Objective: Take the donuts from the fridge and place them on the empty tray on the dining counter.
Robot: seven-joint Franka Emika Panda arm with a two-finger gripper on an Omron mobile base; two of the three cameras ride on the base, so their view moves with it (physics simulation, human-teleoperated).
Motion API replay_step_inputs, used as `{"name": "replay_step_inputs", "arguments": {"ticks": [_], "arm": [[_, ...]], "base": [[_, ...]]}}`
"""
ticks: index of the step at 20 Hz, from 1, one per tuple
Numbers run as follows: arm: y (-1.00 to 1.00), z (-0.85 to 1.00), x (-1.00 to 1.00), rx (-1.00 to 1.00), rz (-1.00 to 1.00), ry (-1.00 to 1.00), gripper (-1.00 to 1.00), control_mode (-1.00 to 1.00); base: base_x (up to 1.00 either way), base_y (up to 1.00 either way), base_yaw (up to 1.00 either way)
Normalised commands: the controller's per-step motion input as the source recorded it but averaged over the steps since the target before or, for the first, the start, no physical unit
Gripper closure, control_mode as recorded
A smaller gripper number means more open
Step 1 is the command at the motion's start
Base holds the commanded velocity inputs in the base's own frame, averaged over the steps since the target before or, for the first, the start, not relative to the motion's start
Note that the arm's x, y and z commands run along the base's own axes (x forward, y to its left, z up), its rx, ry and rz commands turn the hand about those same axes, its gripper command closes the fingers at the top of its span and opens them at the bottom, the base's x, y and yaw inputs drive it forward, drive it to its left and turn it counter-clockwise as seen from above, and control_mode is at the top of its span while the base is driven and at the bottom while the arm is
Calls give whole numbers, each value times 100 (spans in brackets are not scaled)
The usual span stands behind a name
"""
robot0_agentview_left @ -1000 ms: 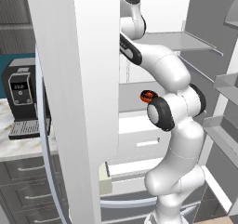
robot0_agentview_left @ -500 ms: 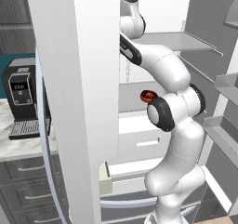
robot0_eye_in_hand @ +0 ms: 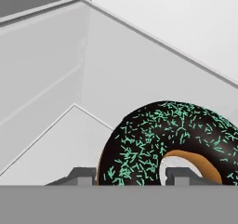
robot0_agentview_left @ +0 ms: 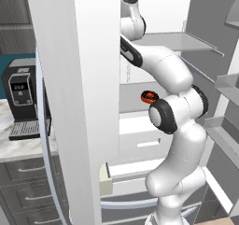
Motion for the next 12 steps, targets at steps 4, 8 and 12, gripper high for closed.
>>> {"name": "replay_step_inputs", "arguments": {"ticks": [4,8,12], "arm": [[-20,-43,-56,3,0,-18,100,-100],[-42,-1,-87,6,-3,-3,100,-100],[-51,0,-100,5,-6,0,100,-100]], "base": [[0,0,0],[0,0,0],[0,0,0]]}}
